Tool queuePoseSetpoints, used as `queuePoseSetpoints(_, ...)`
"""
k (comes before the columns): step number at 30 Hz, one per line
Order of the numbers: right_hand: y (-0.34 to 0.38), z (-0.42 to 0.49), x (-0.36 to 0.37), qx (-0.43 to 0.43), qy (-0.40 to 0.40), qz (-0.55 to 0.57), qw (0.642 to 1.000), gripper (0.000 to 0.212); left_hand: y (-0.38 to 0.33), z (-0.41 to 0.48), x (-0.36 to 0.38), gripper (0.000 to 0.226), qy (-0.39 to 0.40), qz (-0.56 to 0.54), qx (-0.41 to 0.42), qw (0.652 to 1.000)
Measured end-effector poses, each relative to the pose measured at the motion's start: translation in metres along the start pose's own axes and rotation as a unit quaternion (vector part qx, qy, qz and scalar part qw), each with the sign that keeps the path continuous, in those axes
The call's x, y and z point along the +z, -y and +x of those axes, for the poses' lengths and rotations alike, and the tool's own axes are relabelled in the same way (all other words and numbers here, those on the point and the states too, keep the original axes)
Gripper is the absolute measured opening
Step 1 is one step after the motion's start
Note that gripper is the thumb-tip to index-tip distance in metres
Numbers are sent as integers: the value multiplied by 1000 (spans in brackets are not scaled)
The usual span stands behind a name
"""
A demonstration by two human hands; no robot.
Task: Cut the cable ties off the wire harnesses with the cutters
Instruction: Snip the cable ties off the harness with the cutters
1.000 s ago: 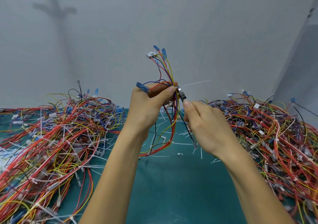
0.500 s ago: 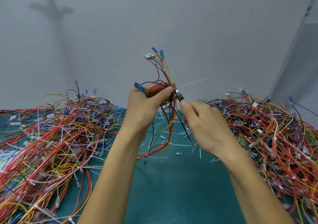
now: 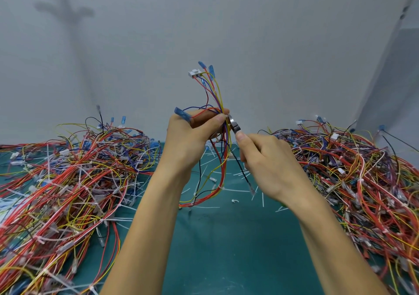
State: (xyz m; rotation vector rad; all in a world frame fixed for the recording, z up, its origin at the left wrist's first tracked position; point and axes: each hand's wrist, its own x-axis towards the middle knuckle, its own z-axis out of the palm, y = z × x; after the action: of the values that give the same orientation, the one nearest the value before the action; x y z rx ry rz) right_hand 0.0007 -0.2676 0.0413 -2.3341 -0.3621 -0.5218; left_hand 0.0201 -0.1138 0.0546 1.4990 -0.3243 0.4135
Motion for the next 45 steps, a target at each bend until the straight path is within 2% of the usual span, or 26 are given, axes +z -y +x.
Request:
queuePoseSetpoints(2, 1, 0, 1, 12, 11, 35, 999, 59, 0, 1, -1, 13, 6, -8, -5, 1000)
queuePoseSetpoints(4, 2, 2, 3, 46, 7, 125, 991, 56, 0, 1, -2, 14, 11, -38, -18, 999)
queuePoseSetpoints(8, 0, 6, -2, 99, -36, 278, 955, 51, -3, 1, -7, 14, 14, -126, -63, 990)
queuePoseSetpoints(11, -2, 6, -6, 95, -69, 293, 949, 44, -5, 3, -9, 17, 36, -192, -100, 976)
queuePoseSetpoints(16, -2, 5, -5, 96, -75, 281, 952, 11, -10, 1, -7, 12, 61, -248, -133, 958)
queuePoseSetpoints(19, 1, 4, -6, 85, -56, 320, 942, 9, -10, 0, -8, 10, 74, -267, -143, 950)
queuePoseSetpoints(24, 6, 3, -5, 47, -30, 360, 931, 8, -10, -1, -5, 22, 94, -241, -138, 956)
queuePoseSetpoints(27, 6, 3, -3, 40, -33, 369, 928, 6, -8, -1, -6, 10, 126, -238, -133, 954)
queuePoseSetpoints(29, 5, 3, -3, 35, -42, 358, 932, 9, -6, 0, -5, 7, 117, -235, -132, 956)
queuePoseSetpoints(32, 3, 3, -3, 14, -79, 315, 946, 9, -1, -1, -5, 27, 87, -120, -117, 982)
queuePoseSetpoints(34, 4, 3, -3, -2, -101, 308, 946, 11, -1, -3, -7, 39, 114, -1, -101, 988)
queuePoseSetpoints(37, 6, 2, -5, -22, -102, 342, 934, 10, -4, -5, -10, 48, 159, 43, -102, 981)
queuePoseSetpoints(42, 6, 2, -3, -28, -103, 380, 919, 6, -7, -4, -6, 41, 147, 24, -74, 986)
queuePoseSetpoints(45, 6, 4, -2, -19, -135, 413, 901, 6, -7, -5, -3, 20, 139, 26, -46, 989)
